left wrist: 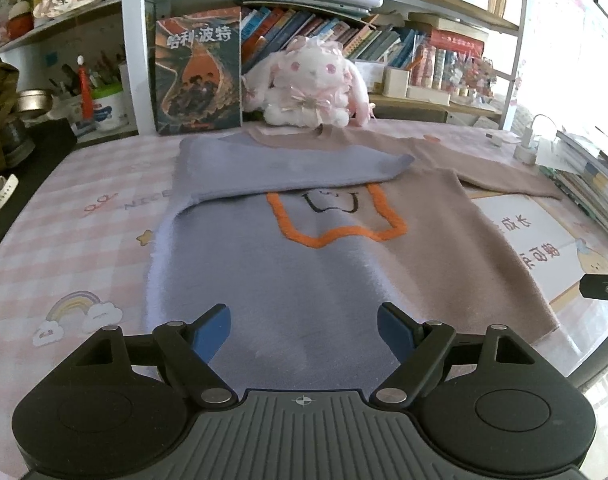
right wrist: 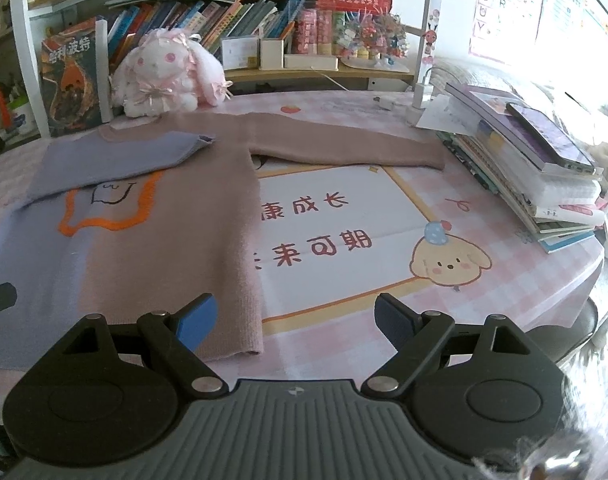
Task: Fold clothes
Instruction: 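Move the right gripper toward the taupe sleeve cuff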
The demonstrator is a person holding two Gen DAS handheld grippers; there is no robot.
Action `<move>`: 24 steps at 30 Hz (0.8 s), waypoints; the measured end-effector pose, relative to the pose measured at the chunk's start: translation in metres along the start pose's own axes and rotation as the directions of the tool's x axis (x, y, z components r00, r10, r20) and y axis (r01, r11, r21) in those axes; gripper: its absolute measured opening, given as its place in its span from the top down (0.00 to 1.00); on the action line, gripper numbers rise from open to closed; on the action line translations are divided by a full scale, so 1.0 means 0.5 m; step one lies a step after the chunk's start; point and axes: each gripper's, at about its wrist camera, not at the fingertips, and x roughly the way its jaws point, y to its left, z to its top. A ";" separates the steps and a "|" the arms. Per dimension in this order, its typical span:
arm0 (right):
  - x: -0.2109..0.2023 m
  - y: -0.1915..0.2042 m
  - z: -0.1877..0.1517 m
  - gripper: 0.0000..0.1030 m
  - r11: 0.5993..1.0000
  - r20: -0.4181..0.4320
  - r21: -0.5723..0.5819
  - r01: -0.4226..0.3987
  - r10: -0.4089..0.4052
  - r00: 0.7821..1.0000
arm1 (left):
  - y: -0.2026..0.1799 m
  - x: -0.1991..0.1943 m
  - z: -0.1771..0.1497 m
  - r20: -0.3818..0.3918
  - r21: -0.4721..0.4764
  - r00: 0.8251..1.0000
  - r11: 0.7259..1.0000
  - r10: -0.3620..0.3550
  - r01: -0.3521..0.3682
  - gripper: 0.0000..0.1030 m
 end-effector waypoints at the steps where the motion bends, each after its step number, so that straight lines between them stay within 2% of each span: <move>1: 0.002 -0.004 0.001 0.17 1.000 -0.001 0.002 0.001 -0.001 1.000 | -0.003 0.003 0.002 -0.002 0.000 1.000 1.000 0.000 0.000 0.19; 14: 0.066 -0.099 0.031 0.17 0.999 -0.016 0.044 -0.007 0.008 1.000 | -0.090 0.055 0.041 -0.031 0.014 0.999 0.999 0.034 -0.034 0.19; 24: 0.174 -0.231 0.121 0.17 0.997 -0.026 0.026 -0.072 0.072 0.997 | -0.205 0.126 0.088 -0.078 -0.044 0.990 0.992 0.119 -0.123 0.19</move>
